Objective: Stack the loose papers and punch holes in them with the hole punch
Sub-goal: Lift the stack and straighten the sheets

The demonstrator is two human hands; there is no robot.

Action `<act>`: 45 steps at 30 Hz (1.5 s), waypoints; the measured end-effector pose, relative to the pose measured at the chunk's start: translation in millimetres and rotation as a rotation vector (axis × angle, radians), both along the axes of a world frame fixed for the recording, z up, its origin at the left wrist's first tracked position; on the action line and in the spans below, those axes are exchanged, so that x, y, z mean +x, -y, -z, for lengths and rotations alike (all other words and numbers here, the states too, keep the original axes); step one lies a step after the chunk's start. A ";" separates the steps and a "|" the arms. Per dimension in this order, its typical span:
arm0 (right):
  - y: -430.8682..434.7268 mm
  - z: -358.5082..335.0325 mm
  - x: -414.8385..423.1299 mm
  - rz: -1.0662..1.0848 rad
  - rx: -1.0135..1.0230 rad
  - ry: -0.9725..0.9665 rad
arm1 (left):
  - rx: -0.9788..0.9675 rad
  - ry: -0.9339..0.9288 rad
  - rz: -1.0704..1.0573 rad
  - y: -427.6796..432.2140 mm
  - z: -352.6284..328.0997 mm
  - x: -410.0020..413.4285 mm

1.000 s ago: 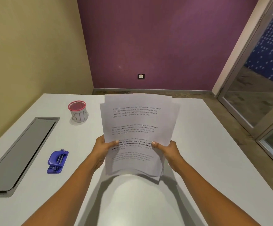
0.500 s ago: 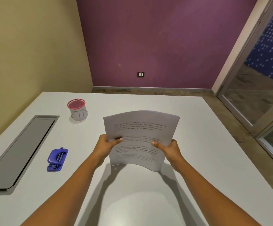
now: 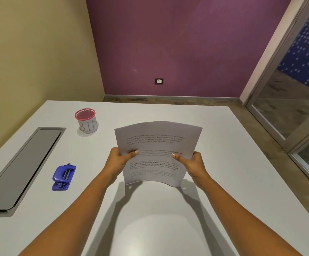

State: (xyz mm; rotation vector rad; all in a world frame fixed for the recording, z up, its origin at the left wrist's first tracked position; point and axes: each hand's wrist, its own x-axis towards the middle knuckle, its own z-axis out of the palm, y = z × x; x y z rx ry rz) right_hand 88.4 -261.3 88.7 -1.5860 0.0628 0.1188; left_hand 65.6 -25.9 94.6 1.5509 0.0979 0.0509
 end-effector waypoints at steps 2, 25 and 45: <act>0.1 -3.9 1.3 0.006 -0.001 0.014 | -0.007 0.016 -0.010 -0.3 -3.4 1.4; -2.6 -9.2 -0.4 0.019 -0.038 0.009 | -0.016 -0.069 -0.008 -2.3 6.5 1.5; -0.8 -1.2 1.6 0.017 -0.050 0.004 | 0.008 -0.056 0.017 2.1 2.4 -2.3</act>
